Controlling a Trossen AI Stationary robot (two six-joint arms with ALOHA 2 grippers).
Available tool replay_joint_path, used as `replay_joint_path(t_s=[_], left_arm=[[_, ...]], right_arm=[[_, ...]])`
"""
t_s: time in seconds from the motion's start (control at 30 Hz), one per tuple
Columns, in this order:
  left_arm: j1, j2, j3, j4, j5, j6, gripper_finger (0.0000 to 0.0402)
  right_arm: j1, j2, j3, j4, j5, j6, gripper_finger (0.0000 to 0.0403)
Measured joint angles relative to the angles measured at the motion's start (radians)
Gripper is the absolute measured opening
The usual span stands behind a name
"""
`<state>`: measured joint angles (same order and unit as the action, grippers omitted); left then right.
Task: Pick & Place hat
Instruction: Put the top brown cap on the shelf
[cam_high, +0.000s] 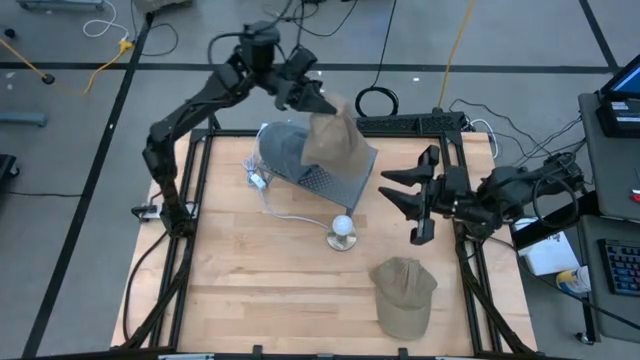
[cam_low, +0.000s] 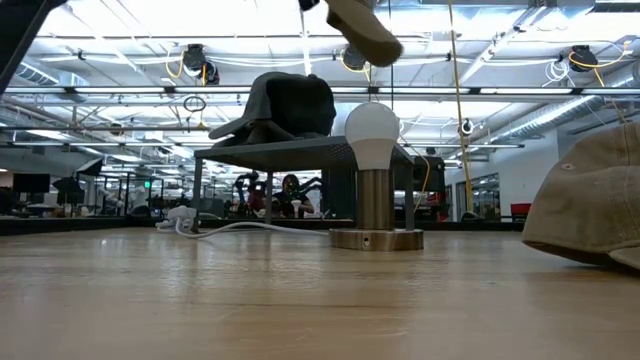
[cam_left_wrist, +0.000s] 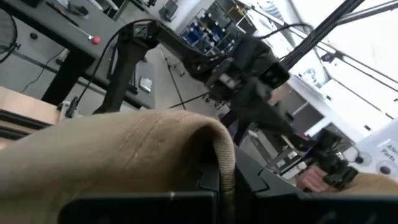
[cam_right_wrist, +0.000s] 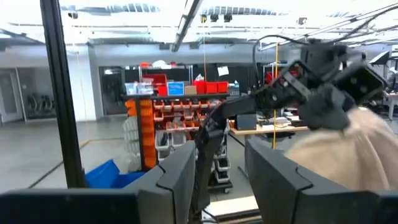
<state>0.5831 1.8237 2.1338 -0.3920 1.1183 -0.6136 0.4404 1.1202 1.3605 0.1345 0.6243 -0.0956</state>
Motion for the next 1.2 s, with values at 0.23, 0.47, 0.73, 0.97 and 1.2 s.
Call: replay_joint_path(t_s=[0.23,0.47,0.73,0.97,1.2], left_arm=[[-0.019,0.070,0.000,-0.023,0.004,0.007,0.0005],[-0.018,0.092,0.000,-0.244,-0.091,0.134,0.0005],[-0.038,0.090,0.000,-0.295,-0.237,0.085,0.0005],[-0.076,0.090,0.000,-0.327,-0.436,0.024,0.0005],[-0.095,0.090,0.000,-0.335,-0.492,-0.018,0.0005]], right_arm=[[0.000,0.000,0.000,0.019,0.001,-0.003,0.0129],[0.000,0.000,0.000,0.018,0.002,-0.019,0.0128],[0.000,0.000,0.000,0.019,0.002,-0.076,0.0127],[0.000,0.000,0.000,0.019,0.003,-0.077,0.0121],[0.000,0.000,0.000,0.015,0.003,-0.094,0.0120]])
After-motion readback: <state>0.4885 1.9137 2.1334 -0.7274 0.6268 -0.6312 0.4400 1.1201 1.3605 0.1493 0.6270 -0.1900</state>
